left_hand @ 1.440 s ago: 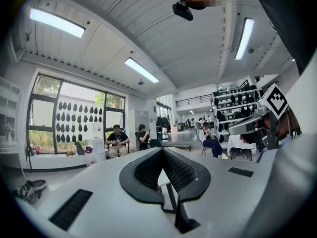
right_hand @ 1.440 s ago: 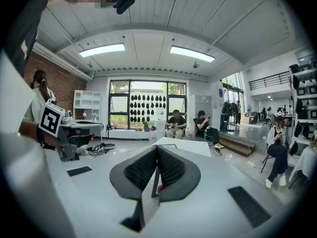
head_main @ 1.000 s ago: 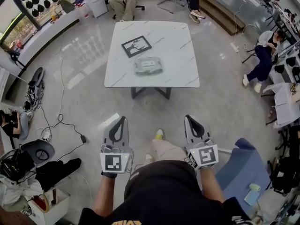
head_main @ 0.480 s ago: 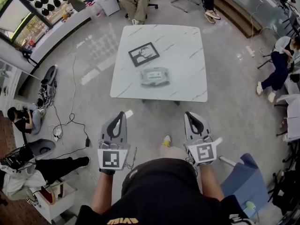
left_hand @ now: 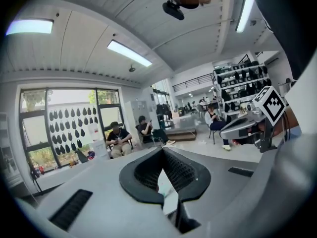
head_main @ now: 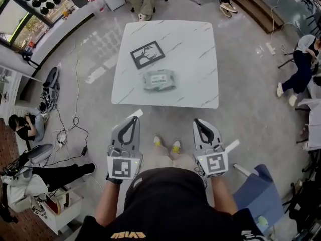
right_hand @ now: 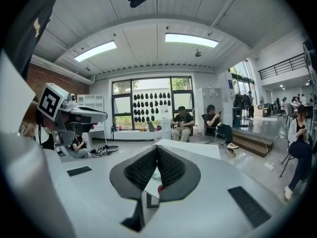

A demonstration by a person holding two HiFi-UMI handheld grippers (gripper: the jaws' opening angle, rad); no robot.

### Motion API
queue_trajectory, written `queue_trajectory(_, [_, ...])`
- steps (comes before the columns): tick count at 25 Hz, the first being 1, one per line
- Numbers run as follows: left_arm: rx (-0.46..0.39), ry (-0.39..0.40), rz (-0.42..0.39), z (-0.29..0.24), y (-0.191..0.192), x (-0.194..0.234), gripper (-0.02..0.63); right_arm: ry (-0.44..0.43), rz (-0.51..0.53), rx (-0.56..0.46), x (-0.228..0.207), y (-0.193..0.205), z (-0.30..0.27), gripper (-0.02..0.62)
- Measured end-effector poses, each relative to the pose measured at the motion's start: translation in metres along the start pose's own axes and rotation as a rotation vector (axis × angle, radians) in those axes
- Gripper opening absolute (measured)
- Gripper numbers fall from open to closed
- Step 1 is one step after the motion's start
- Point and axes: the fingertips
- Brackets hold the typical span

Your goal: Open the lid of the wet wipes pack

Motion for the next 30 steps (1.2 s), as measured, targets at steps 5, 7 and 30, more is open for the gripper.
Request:
queue_trajectory(5, [0.016,0.004,0.026,-0.013,0.003,0.008,0.015,-0.005,0.009,0.001,-0.004,0.003,-0.011,0.002])
queue_trajectory(7, [0.013,0.003,0.043,-0.018,0.007,0.014,0.015,0.002,0.013,0.011,-0.005,0.005,-0.015,0.002])
queue_trajectory(30, [-0.050,0.063,0.147,-0.144,0.048,0.170,0.015,0.135,0.138,0.141,-0.020,-0.025,-0.192,0.003])
Point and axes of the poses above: the fingertips, and each gripper's own axes: z backward along the fingers, x to its left, y out of its underside, and after that the axes turned 4 degrees about x, right-handed
